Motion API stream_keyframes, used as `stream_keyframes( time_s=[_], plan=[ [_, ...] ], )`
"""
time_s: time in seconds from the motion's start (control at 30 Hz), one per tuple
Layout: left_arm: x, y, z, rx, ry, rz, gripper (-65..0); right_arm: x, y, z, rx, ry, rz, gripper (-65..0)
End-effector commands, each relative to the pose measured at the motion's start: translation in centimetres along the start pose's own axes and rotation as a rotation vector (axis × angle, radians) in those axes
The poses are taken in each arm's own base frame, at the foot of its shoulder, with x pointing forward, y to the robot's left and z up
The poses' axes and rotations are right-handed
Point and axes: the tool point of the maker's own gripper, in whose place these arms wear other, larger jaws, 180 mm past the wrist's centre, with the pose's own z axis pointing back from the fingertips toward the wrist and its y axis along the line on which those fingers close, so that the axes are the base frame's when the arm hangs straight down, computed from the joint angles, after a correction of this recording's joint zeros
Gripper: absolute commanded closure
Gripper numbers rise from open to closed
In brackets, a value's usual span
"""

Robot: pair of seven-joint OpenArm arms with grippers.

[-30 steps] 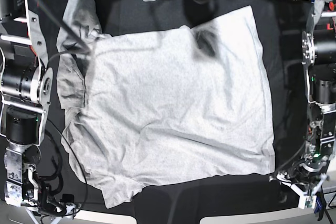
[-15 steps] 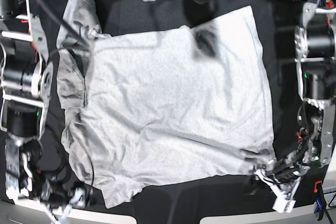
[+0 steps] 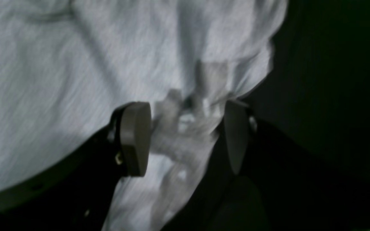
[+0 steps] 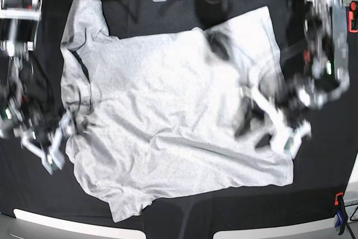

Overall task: Layout the t-shirt on the table in an organized manner, then fold the t-shirt properly
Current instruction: 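Move both grippers to the shirt's shoulder edge and grasp it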

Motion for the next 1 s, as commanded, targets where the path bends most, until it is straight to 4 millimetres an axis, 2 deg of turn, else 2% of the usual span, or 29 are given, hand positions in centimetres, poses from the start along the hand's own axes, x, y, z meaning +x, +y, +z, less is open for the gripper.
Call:
stream_keyframes(
  time_s=[0.0, 0.17, 0.27, 0.4, 0.53, 0.67, 0.77, 0.97],
  plan=[
    [1.4, -0.7, 0.8, -0.008, -0.055, -0.013, -30.5, 1.1, -0.4, 1.7, -0.017, -0.048, 0.010, -35.1],
    [-1.3, -4.3, 3.0, -0.046, -0.011, 0.052, -30.5, -2.2, 1.4, 5.5, -0.101, -0.089, -0.112, -35.1],
    [-2.8, -5.7, 3.3, -0.054, 0.014, 0.114, -30.5, -4.7, 3.5, 6.6, -0.114, -0.074, -0.159, -35.1],
    [-3.7, -6.9, 3.5, -0.059, 0.019, 0.176, -30.5, -7.7, 7.1, 5.9, -0.065, -0.029, -0.190, -35.1],
    [-4.0, -7.1, 3.6, -0.060, 0.025, 0.185, -30.5, -8.3, 7.0, 5.4, -0.152, -0.042, -0.194, -35.1],
    [-4.0, -7.1, 3.6, -0.060, 0.024, 0.185, -30.5, -8.4, 7.5, 5.2, -0.143, -0.042, -0.213, -35.1],
    [-4.0, -7.1, 3.6, -0.060, 0.024, 0.185, -30.5, -8.6, 7.1, 5.0, -0.155, -0.043, -0.211, -35.1],
    [-4.0, -7.1, 3.6, -0.060, 0.023, 0.185, -30.5, -10.3, 7.1, 3.9, -0.147, -0.006, -0.251, -35.0]
  ],
)
